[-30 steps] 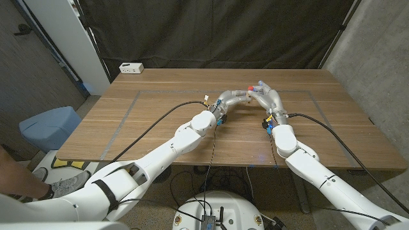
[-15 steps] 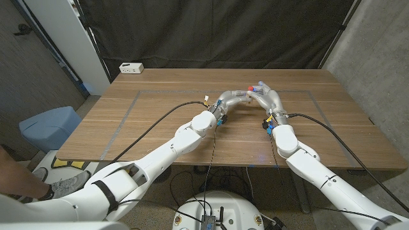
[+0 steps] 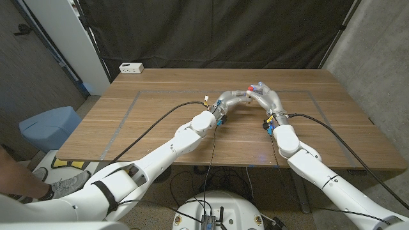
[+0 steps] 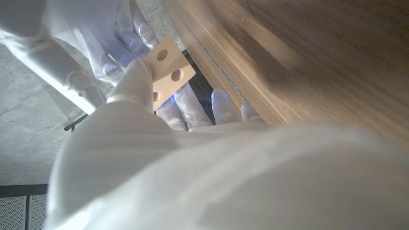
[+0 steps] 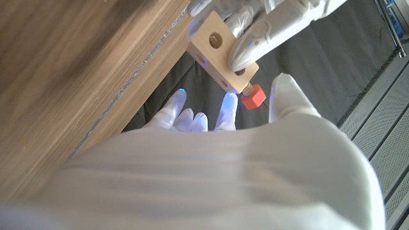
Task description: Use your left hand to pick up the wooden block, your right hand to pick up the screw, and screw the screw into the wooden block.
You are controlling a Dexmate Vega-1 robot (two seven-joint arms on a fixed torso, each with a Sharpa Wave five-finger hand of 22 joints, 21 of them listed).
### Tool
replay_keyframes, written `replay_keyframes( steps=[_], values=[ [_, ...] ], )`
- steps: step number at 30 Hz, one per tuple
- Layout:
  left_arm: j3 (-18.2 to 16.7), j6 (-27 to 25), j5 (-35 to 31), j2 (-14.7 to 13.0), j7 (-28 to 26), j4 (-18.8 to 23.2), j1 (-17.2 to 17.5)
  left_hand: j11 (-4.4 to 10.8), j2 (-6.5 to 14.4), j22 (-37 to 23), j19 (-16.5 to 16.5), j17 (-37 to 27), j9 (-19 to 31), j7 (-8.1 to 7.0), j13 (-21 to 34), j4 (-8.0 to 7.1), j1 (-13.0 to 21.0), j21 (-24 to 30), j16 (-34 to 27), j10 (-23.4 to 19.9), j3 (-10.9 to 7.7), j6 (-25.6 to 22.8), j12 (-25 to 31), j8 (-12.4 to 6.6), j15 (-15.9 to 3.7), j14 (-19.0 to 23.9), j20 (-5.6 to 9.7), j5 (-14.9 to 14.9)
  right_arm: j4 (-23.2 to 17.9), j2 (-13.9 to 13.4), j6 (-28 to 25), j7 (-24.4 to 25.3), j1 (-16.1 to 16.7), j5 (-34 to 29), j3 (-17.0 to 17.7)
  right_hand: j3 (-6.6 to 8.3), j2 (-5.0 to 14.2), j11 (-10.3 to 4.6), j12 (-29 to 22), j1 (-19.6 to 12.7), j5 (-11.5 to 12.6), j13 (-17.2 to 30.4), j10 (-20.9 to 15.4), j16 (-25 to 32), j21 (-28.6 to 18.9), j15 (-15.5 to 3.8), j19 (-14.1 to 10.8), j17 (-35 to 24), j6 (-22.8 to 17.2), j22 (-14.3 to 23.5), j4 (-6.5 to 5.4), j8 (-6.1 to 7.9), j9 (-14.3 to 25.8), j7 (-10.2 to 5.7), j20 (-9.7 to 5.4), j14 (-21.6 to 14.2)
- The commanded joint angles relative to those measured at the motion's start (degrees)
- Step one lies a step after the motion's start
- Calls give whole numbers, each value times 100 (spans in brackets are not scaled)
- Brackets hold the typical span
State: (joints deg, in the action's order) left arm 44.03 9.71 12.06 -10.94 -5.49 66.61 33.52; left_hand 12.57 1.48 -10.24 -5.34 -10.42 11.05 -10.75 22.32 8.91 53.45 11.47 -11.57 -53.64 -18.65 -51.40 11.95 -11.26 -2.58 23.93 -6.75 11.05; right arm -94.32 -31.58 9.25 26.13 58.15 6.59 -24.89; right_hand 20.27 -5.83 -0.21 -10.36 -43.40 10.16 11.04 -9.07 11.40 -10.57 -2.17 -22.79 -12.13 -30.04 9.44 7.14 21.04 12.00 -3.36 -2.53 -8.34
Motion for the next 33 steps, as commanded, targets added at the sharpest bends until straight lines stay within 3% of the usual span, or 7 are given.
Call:
replay_keyframes(
  steps=[1,22,33],
  values=[
    [-10,-18,-5,-23,-12,27,15,-8,162,-18,-24,-2,10,52,184,-18,77,28,-25,-53,-26,-125,44,-55,-407,48,-26,56,-3,-83,12,-180,-58,53,-18,-45,13,11,-1,109,-5,31,58,-8,37,-60,64,-34,79,25,-41,-40,11,26,-179,47],
    [-6,94,-38,-25,38,-66,-42,-9,163,-19,-20,-2,11,62,185,-18,77,24,-20,-57,-22,-126,40,-55,-403,48,-28,58,-365,-494,-237,-635,-97,180,73,-171,37,168,-20,465,-8,34,262,-31,20,41,246,-23,533,29,-136,-281,26,282,-159,292],
    [-3,176,-120,-59,9,-67,-66,-8,160,-19,-21,0,11,73,185,-13,85,23,-20,-49,-21,-128,35,-54,-407,54,-21,59,-568,-759,-397,-836,-100,207,162,-198,60,214,-43,544,-5,35,275,-14,-21,105,203,-12,626,37,-147,-343,30,299,32,307]
  ],
)
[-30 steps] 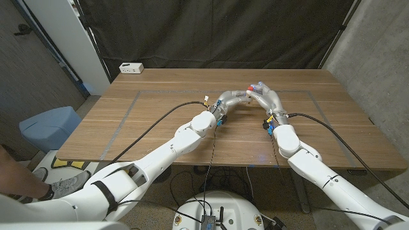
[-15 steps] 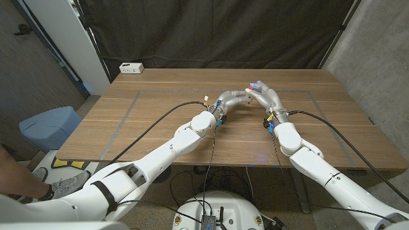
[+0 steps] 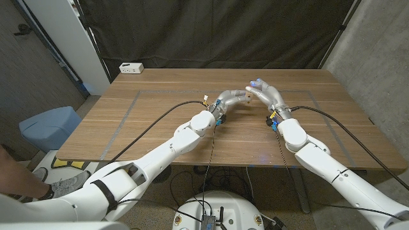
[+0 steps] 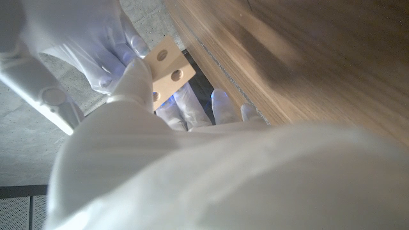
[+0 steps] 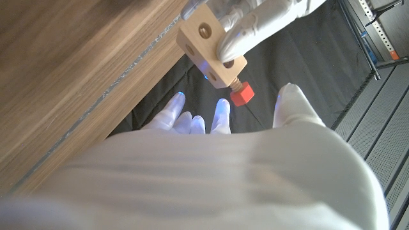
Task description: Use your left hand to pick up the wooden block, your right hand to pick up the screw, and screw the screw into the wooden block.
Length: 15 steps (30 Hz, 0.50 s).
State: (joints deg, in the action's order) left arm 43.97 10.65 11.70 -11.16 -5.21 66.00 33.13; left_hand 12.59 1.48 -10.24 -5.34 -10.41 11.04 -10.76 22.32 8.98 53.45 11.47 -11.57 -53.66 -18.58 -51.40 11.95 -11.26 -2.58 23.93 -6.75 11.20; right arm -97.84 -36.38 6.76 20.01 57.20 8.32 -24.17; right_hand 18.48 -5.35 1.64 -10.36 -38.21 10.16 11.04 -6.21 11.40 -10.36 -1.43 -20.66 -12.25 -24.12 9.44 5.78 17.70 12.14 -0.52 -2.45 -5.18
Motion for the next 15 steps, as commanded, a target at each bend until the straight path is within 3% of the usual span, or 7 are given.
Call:
replay_keyframes(
  steps=[1,15],
  values=[
    [13,98,-124,-51,-41,-1,-30,-10,161,-19,-21,0,12,71,186,-19,87,23,-20,-47,-29,-128,35,-55,-410,55,-24,44,-246,-296,-194,-219,-2,35,104,-19,13,27,-46,30,-5,35,-13,-12,-43,36,-12,1,40,37,-10,-13,17,16,29,-12],
    [14,231,-259,-74,-87,-83,-89,-10,162,-19,-20,0,12,58,188,-15,96,21,-21,-47,-28,-126,34,-53,-425,62,-20,45,-608,-730,-488,-431,30,-7,277,-33,34,32,-40,67,-1,36,58,-17,-49,62,1,15,129,42,2,-75,18,27,73,43]
  ],
)
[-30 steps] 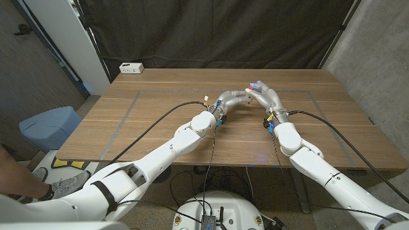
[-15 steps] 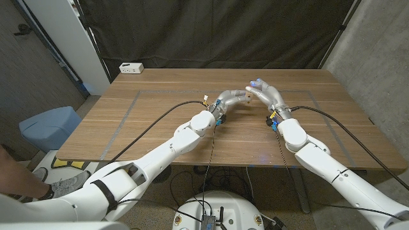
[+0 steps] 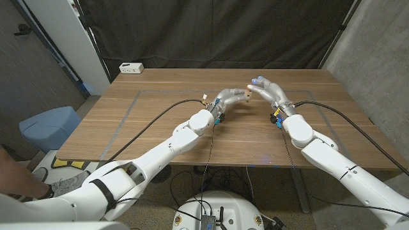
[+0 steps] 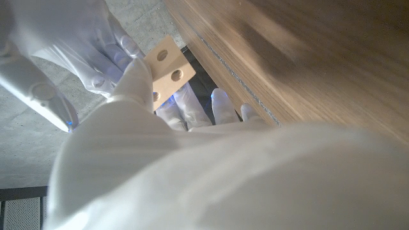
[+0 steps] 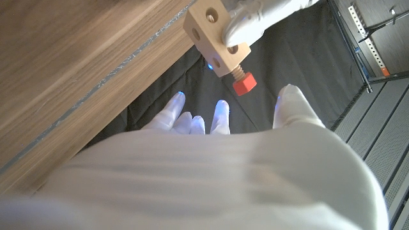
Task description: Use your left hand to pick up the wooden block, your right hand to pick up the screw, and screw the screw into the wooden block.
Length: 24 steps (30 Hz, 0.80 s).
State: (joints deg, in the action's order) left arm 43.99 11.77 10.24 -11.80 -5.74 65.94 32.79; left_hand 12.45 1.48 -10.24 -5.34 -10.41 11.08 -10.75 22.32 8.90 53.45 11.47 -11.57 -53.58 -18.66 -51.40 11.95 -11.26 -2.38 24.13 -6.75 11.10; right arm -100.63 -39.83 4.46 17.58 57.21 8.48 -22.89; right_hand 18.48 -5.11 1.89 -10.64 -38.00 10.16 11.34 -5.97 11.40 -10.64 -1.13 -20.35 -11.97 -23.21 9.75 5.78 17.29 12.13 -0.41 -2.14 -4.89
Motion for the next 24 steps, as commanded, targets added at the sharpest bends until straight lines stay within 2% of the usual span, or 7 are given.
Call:
replay_keyframes(
  steps=[1,8,17,24],
  values=[
    [14,133,-117,-4,-30,-95,-63,5,162,-19,-18,0,8,57,187,-7,96,20,-20,-54,-20,-129,33,-54,-445,41,-23,55,-366,-432,-280,-214,36,-22,171,-33,15,-6,-13,46,1,6,41,-15,-22,47,-29,-9,63,11,7,-47,19,30,46,16],
    [14,222,-127,56,-20,-245,-124,4,161,-18,-21,0,8,58,189,-6,99,21,-22,-55,-19,-137,33,-58,-442,49,-21,56,-632,-730,-529,-374,68,-25,302,-25,28,-44,-15,29,6,6,54,-16,-30,43,-42,-2,77,11,26,-62,19,25,74,29],
    [35,238,-175,63,-12,-299,-164,4,162,-19,-18,-1,8,68,191,-7,100,19,-20,-56,-16,-116,33,-49,-448,49,-17,56,-929,-1099,-915,-705,-18,4,396,-3,74,-55,-3,-13,16,6,156,-45,2,75,75,16,221,11,75,-150,17,12,122,161],
    [54,313,-222,58,18,-373,-212,3,165,-19,-9,-2,8,55,190,-11,97,16,-16,-46,-15,-118,27,-49,-441,38,-16,56,-1029,-1242,-1057,-824,-118,-49,400,28,110,-52,13,-76,26,6,251,-40,-1,90,99,28,265,10,120,-185,16,15,138,187]
  ],
)
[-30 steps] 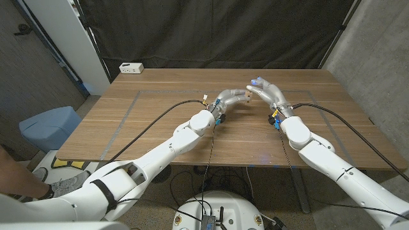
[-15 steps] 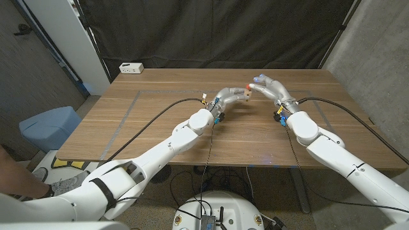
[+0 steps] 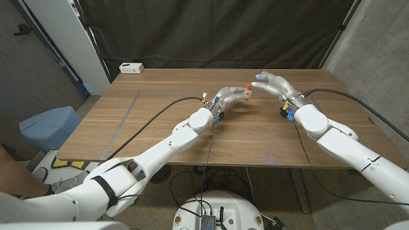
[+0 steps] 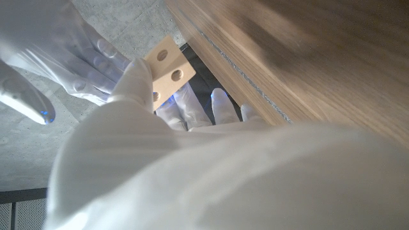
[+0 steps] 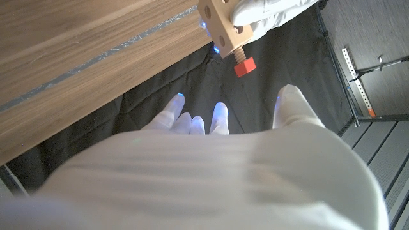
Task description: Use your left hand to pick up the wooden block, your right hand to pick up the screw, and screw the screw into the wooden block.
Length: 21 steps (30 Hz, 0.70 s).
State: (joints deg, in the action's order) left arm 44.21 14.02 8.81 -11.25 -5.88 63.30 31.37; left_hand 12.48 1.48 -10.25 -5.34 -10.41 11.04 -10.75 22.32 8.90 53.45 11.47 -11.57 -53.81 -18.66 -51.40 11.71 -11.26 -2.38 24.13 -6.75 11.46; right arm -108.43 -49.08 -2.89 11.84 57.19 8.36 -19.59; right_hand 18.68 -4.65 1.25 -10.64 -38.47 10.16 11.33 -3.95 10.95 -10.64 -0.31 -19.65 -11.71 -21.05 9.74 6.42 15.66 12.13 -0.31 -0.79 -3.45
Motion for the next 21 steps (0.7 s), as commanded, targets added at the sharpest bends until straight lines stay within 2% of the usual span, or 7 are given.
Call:
replay_keyframes(
  steps=[1,13,21],
  values=[
    [39,92,-104,-2,21,-115,-77,0,168,-19,-7,-3,12,51,189,-15,94,15,-13,-20,-14,-107,50,-44,-442,29,-13,20,-264,-333,-336,-255,-127,-53,70,16,70,19,12,-46,28,7,59,6,1,11,38,4,46,11,69,-24,17,11,-25,44],
    [58,223,-142,31,68,-251,-137,2,162,-19,2,-3,11,33,188,-17,87,12,-9,-17,-9,-112,47,-46,-443,21,-18,20,-488,-644,-638,-639,-366,-131,45,80,104,29,2,-187,43,7,105,9,4,21,75,19,34,7,157,-38,15,20,-72,67],
    [68,236,-188,36,31,-246,-135,1,165,-19,4,-4,11,27,190,-18,87,11,-8,-15,-8,-113,46,-46,-438,19,-23,20,-595,-869,-773,-990,-543,-137,19,181,98,2,15,-413,76,7,234,-19,19,72,173,29,52,3,289,-68,13,-40,-21,203]
  ],
)
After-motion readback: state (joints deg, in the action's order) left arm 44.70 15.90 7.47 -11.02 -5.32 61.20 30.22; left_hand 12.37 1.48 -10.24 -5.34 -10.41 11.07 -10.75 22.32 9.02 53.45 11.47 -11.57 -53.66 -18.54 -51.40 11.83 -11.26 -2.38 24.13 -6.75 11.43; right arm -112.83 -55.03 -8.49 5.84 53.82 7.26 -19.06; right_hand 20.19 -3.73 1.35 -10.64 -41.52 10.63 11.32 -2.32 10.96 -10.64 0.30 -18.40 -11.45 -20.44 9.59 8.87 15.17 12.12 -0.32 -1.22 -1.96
